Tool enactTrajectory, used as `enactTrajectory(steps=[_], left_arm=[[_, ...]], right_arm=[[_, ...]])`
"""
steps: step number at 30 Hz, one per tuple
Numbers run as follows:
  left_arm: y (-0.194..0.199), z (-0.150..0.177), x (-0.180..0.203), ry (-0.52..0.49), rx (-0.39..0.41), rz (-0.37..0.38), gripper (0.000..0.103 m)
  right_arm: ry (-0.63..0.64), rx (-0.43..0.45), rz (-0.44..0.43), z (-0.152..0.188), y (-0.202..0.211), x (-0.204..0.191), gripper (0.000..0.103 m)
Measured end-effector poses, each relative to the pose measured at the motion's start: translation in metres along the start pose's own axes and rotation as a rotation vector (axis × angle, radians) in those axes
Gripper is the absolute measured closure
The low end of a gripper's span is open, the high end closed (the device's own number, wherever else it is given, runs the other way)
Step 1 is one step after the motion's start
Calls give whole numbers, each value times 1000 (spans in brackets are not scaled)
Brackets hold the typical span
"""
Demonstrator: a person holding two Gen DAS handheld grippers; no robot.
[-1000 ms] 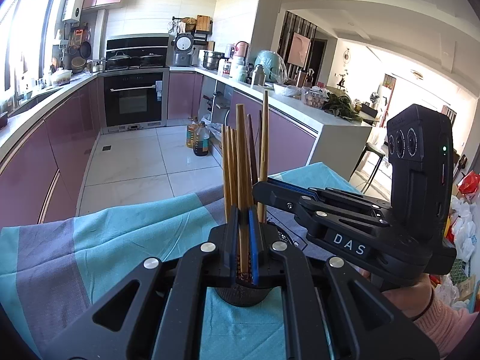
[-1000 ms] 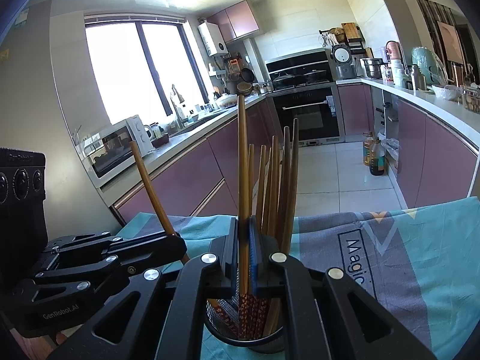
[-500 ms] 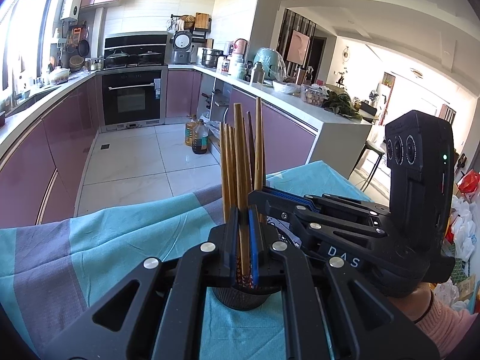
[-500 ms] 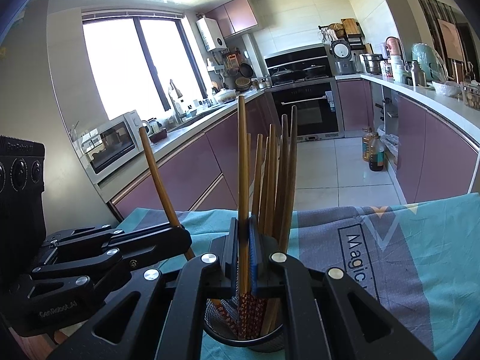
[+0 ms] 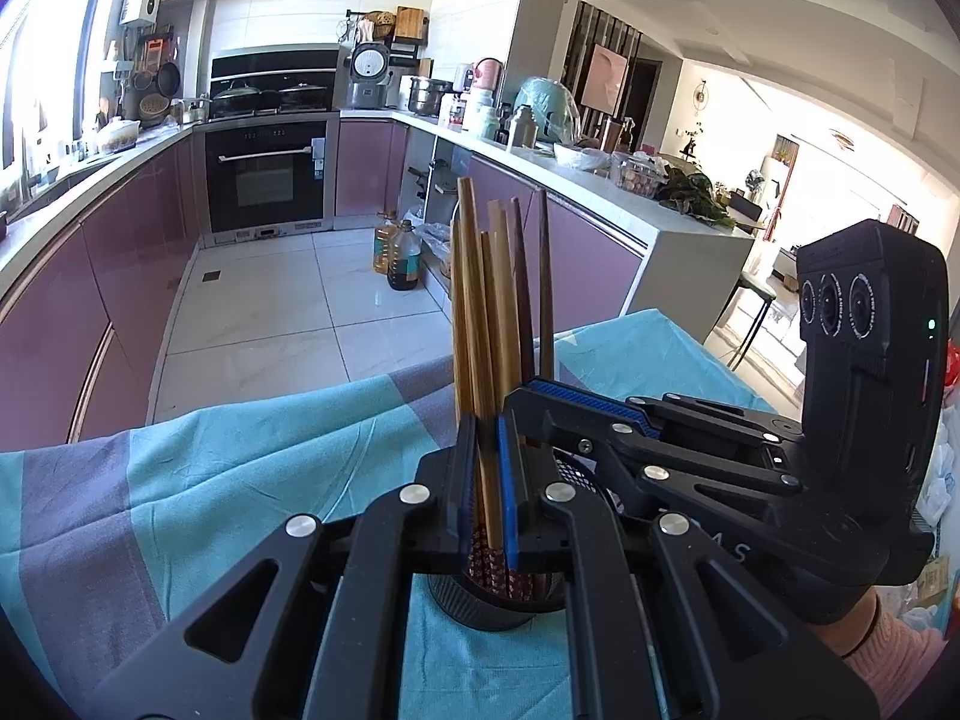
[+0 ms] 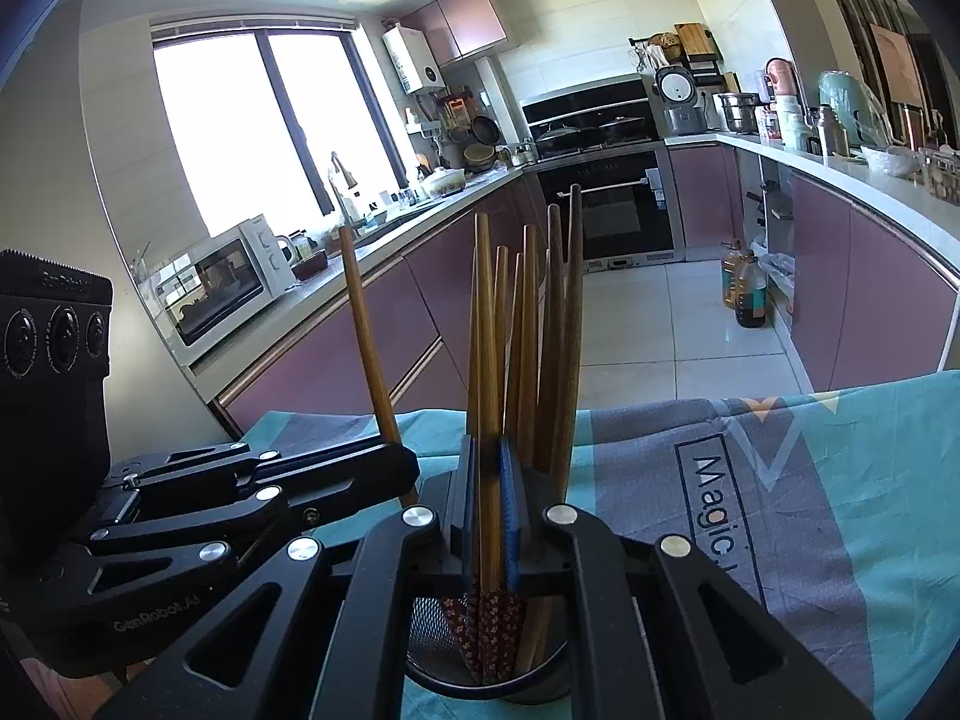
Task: Organize utensils
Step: 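Open both grippers and withdraw them from the mesh cup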
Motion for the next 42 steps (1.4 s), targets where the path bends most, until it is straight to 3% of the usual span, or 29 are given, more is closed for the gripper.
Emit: enactTrajectory(steps=[10, 13, 17, 20, 22, 24, 28, 29, 33, 42], left_arm=[[-8, 7, -2, 11, -13, 8, 95], [-6, 11, -5, 15, -3, -6, 92], [5, 15, -7, 16, 26, -46, 79], [17, 22, -9, 16, 59, -100, 63], [29, 29, -13, 16, 84, -143, 51], [40, 39, -16, 19, 99, -185, 32], [61, 61, -31, 48, 123, -267, 18], [67, 65, -34, 52, 131, -287, 9], [91, 84, -40, 67, 167, -359, 6], [133, 111, -28, 60, 232, -478, 6]], right_arm=[[-6, 0, -4, 6, 5, 3, 95], [6, 4, -9, 8, 9, 1, 90], [29, 14, -8, 13, 17, -3, 80], [43, 26, -12, 18, 25, -6, 63], [56, 39, -8, 21, 31, -9, 39], [78, 51, -7, 27, 36, -13, 28], [116, 53, 8, 39, 41, -20, 19], [123, 59, 14, 41, 43, -22, 16], [144, 76, 35, 51, 48, -27, 7], [181, 145, 87, 66, 62, -39, 7]])
Point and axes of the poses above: each gripper's, at about its wrist camera, not at the fingertips, and y roughly against the way its jaws point, x to its right, z to its underside, the point moved 1 cm from there along -y, roughly the way its jaws point, and after that the axes turned 6 degrees about -y, right-handed, at the moved point
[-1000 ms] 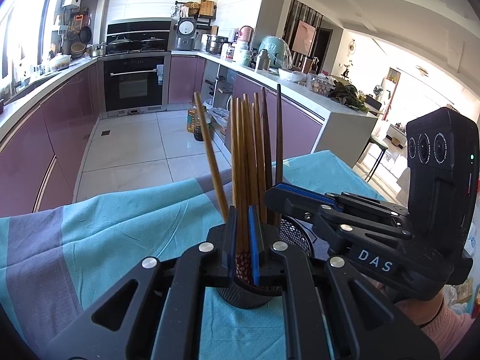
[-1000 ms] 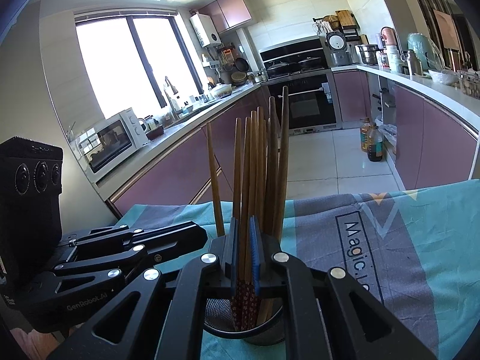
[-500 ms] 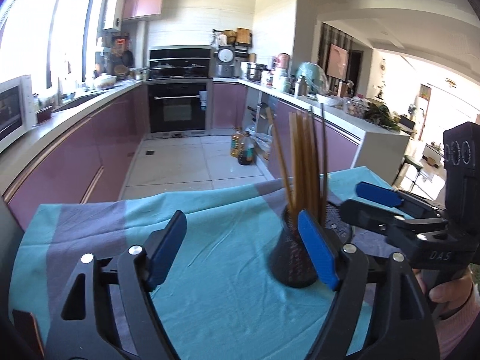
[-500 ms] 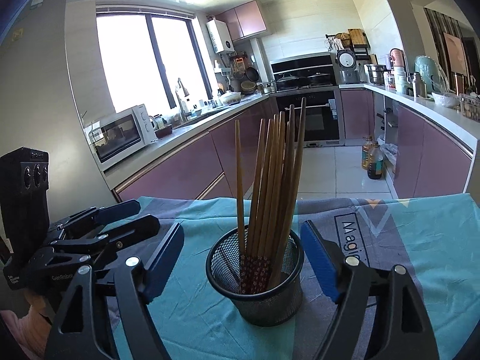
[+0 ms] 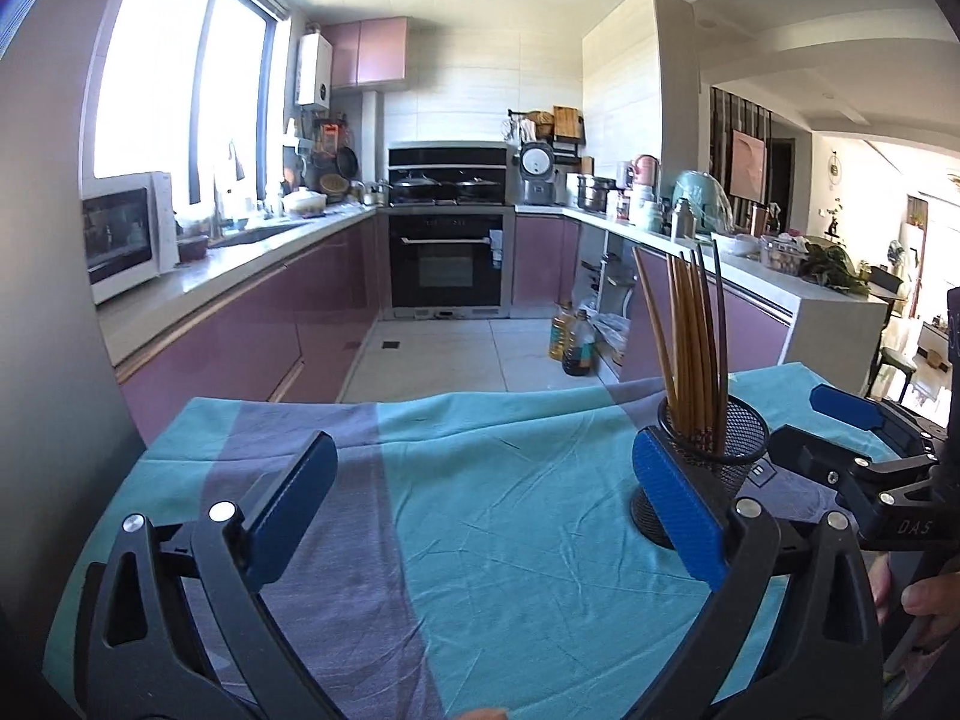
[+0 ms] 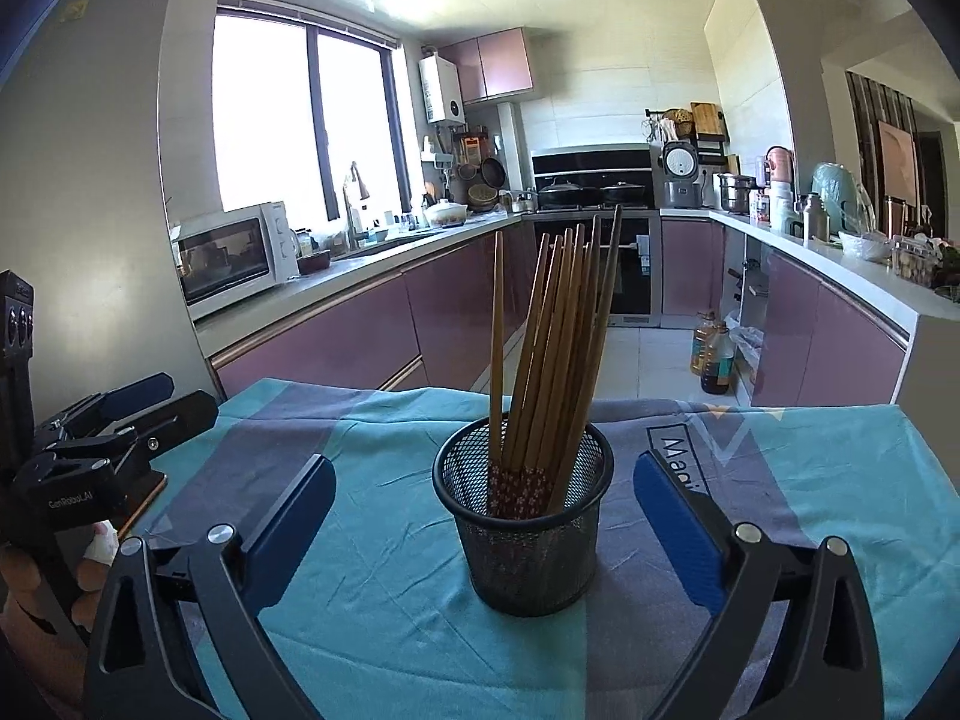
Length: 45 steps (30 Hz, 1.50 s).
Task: Organize utensils
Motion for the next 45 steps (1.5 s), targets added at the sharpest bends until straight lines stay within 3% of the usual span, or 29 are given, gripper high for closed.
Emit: enactTrajectory(steps=[13, 23, 45], left_arm=[[48, 5, -6, 10, 93, -98, 6], [66, 5, -4, 2, 129, -131, 6], [79, 8, -3, 20, 150, -136, 6]], right_arm=[[30, 82, 68, 13, 23, -15, 7], [45, 125, 111, 16, 36, -18, 7], [45, 151, 125, 19, 49, -20, 7]])
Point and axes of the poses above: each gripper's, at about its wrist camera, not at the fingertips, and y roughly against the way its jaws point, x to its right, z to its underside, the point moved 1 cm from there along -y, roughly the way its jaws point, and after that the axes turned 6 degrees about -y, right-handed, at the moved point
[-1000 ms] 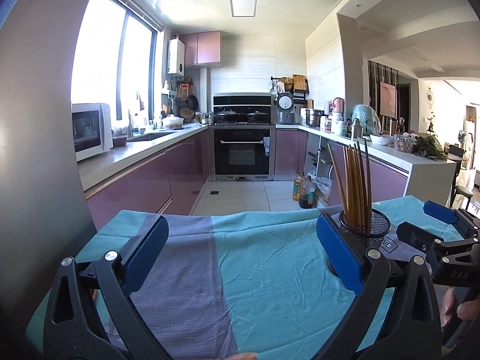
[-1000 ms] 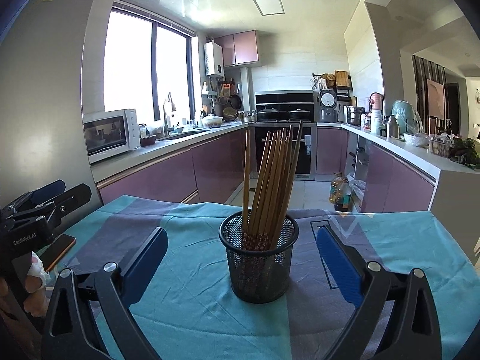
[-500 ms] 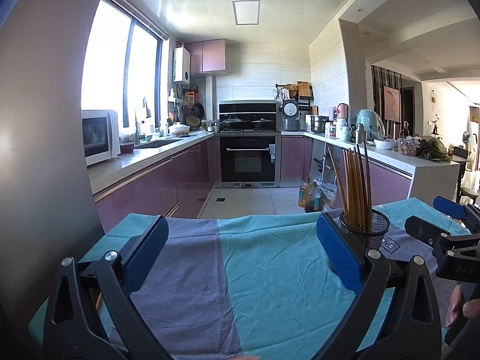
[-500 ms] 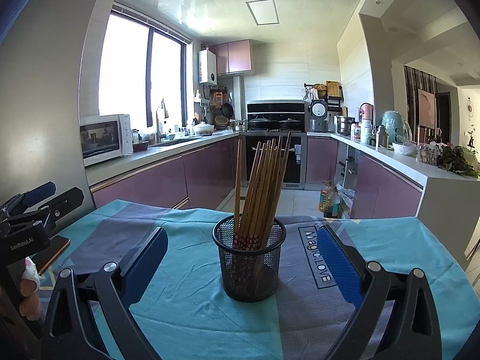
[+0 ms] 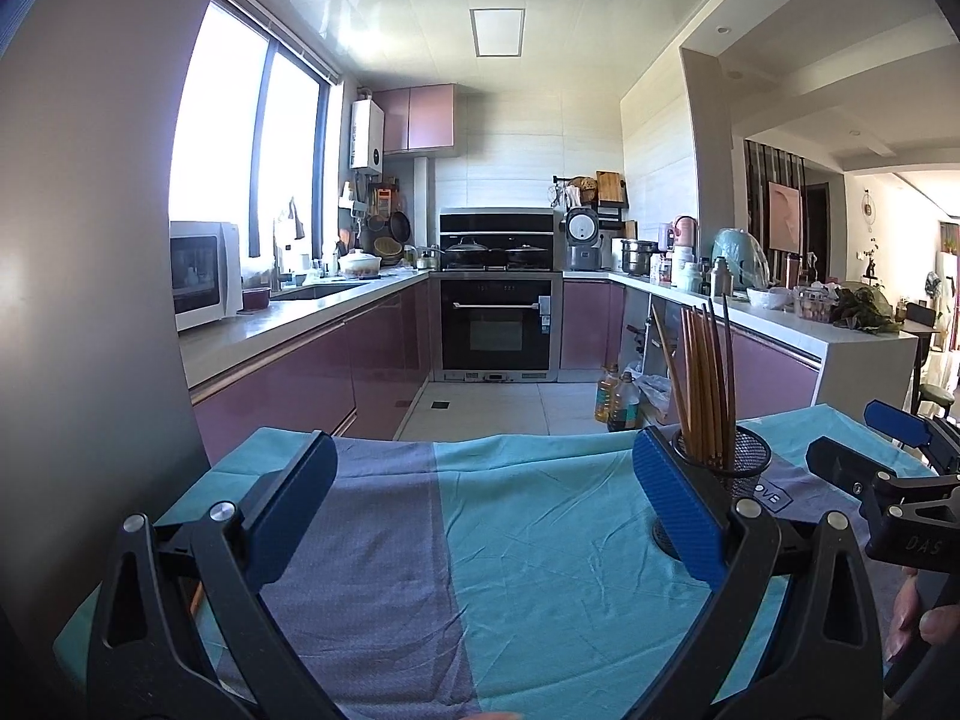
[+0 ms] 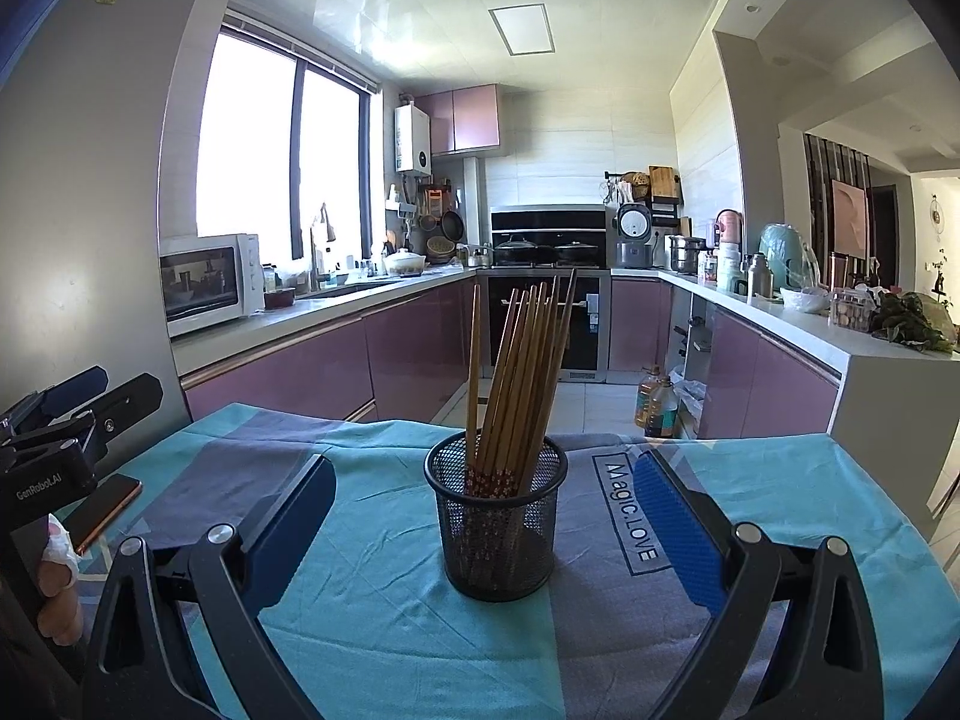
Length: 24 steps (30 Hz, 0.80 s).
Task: Organize utensils
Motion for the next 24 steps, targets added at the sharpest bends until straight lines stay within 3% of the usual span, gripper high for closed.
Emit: enactTrajectory(steps=[24], left_arm=[[4, 2, 3, 0, 7, -12, 6]], right_arm=[[2, 12, 2, -2, 2, -5, 7]])
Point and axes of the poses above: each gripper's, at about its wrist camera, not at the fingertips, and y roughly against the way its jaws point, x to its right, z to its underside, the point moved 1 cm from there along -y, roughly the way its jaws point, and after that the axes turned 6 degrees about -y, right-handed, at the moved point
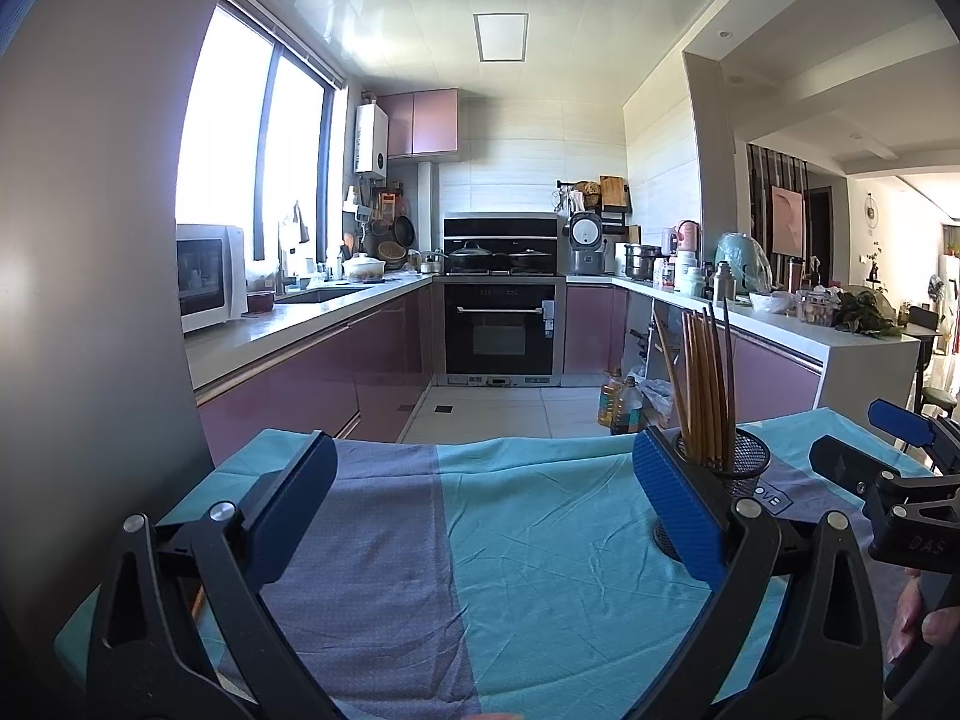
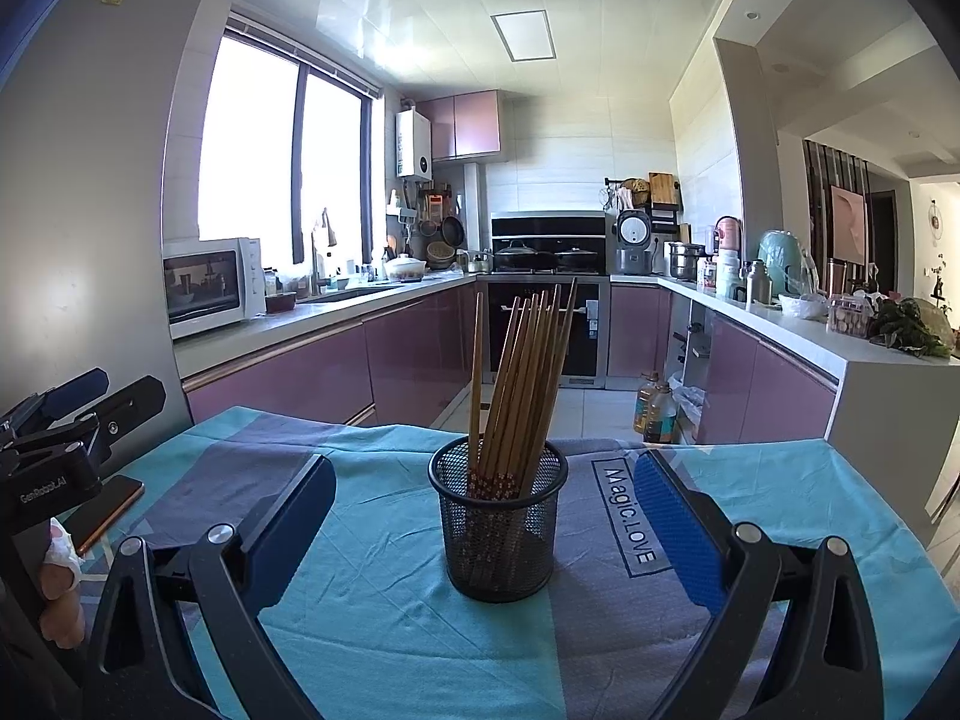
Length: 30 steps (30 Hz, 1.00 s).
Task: Organize utensils
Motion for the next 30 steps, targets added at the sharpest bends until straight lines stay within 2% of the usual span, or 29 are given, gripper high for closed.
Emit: enactTrajectory(steps=[30], left_arm=[[1, 1, 3, -7, -2, -5, 6]], right_arm=[[-2, 2, 4, 0, 1, -1, 7]])
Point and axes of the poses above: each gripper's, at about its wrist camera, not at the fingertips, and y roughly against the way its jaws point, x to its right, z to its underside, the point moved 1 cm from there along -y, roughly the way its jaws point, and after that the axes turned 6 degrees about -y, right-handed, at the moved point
